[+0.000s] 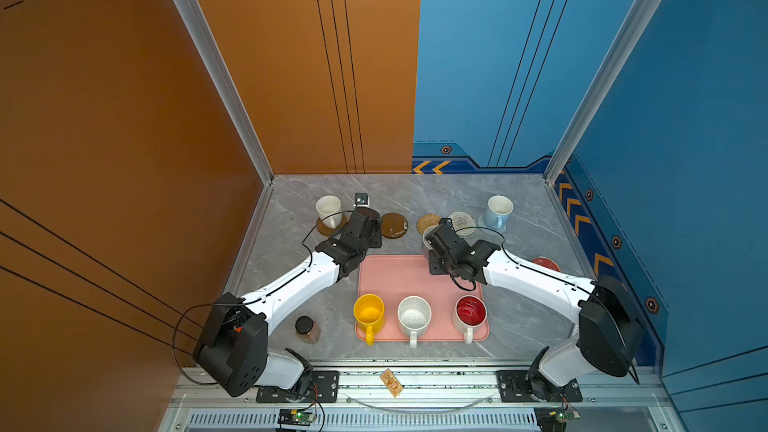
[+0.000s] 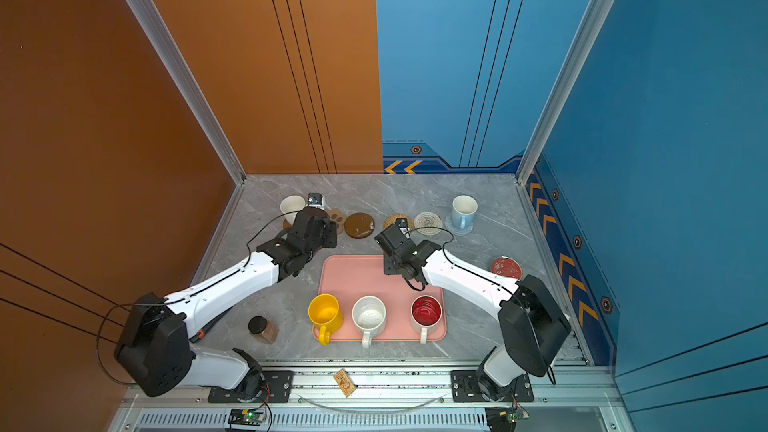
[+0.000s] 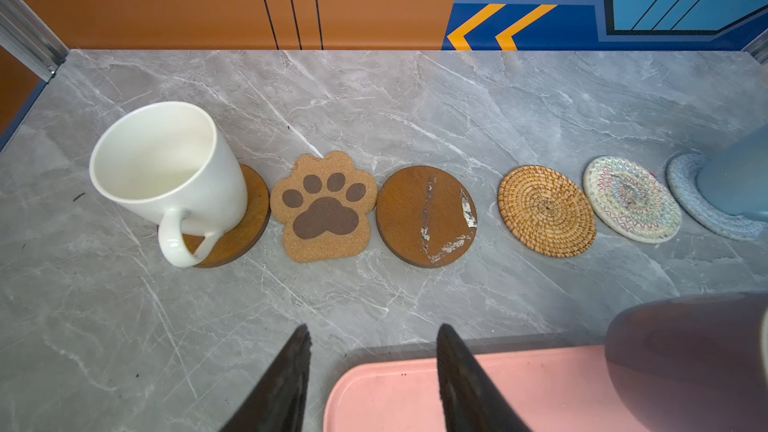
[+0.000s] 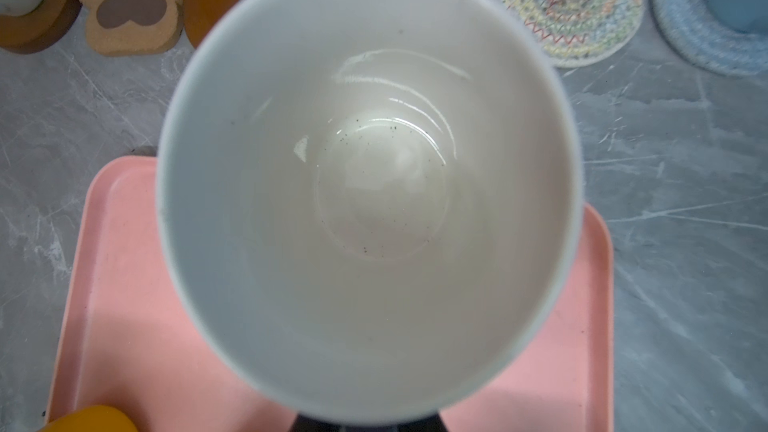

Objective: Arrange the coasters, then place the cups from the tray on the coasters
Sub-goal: 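Carry the mug with the right gripper over the multicolour rope coaster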

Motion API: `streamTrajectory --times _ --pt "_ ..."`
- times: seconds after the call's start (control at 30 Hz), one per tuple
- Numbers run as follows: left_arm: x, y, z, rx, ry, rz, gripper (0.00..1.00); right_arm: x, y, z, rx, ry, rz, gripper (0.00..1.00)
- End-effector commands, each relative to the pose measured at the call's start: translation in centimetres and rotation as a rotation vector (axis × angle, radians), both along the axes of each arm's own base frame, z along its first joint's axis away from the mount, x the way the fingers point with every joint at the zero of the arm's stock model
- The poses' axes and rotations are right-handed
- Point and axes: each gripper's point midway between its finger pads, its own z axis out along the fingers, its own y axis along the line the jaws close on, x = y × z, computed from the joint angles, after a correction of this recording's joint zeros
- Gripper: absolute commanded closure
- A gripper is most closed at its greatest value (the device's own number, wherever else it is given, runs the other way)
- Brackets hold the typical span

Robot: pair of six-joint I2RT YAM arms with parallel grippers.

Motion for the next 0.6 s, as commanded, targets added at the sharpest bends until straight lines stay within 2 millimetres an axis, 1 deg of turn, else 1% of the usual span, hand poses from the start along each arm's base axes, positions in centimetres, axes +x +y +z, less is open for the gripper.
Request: streamTrajectory --times 0.0,0.1,0.23,0.37,0.57 --pt "-0.3 0.5 0.2 -0.015 -0.007 0.013 0.5 2.5 -1.3 3.2 0.036 -0.096 -0.019 1.0" --pt "-0.3 0.5 0.2 -0.014 -0.006 0.014 0.5 4.0 -2.8 3.8 0.032 -0.113 -0.045 1.0" --pt "-0.3 0.6 0.2 -0.012 -0.007 0.017 0.49 6.1 -4.2 4.1 0.044 -0.129 -0.069 1.0" --pt "-0.4 0.6 0.3 -0.015 -0.008 0.017 0.5 8.5 -5.5 3.9 0.043 -0.137 -0.09 1.0" --pt "-0.4 0.7 0.5 -0.017 -0.012 0.02 0.5 11.7 -6.9 2.8 0.025 -0.121 -0.107 1.0"
